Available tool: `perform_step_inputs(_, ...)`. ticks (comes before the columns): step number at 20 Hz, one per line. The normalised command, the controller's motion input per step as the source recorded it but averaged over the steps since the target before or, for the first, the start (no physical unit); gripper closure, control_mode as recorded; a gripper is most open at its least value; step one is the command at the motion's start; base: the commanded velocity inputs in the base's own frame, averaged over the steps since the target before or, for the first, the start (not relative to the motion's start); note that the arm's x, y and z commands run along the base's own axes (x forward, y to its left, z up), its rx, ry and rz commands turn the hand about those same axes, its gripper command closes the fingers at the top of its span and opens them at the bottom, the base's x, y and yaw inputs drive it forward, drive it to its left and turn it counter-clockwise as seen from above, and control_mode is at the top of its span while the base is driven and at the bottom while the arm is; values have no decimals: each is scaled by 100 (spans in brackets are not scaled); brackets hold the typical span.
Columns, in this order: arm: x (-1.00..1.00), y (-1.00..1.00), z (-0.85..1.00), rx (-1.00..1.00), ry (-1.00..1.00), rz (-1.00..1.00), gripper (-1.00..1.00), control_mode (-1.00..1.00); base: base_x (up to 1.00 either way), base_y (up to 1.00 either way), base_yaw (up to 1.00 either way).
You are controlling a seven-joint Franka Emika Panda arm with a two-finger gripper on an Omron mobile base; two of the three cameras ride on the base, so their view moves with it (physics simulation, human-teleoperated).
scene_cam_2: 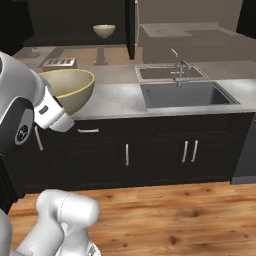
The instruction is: Take the smaller bowl and place it next to the appetizer plate on the dining counter , and place the larger bowl next to the plate with cooked food.
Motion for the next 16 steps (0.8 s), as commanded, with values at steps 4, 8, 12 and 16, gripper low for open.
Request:
perform_step_inputs(4,0,0,0,0,0,0,100,100,-12,-19,-40)
perform_step_inputs(8,0,0,0,0,0,0,100,100,-25,-28,-41)
perform_step_inputs(12,0,0,0,0,0,0,100,100,-37,-31,-41)
perform_step_inputs(16,0,0,0,0,0,0,100,100,-38,-32,-40)
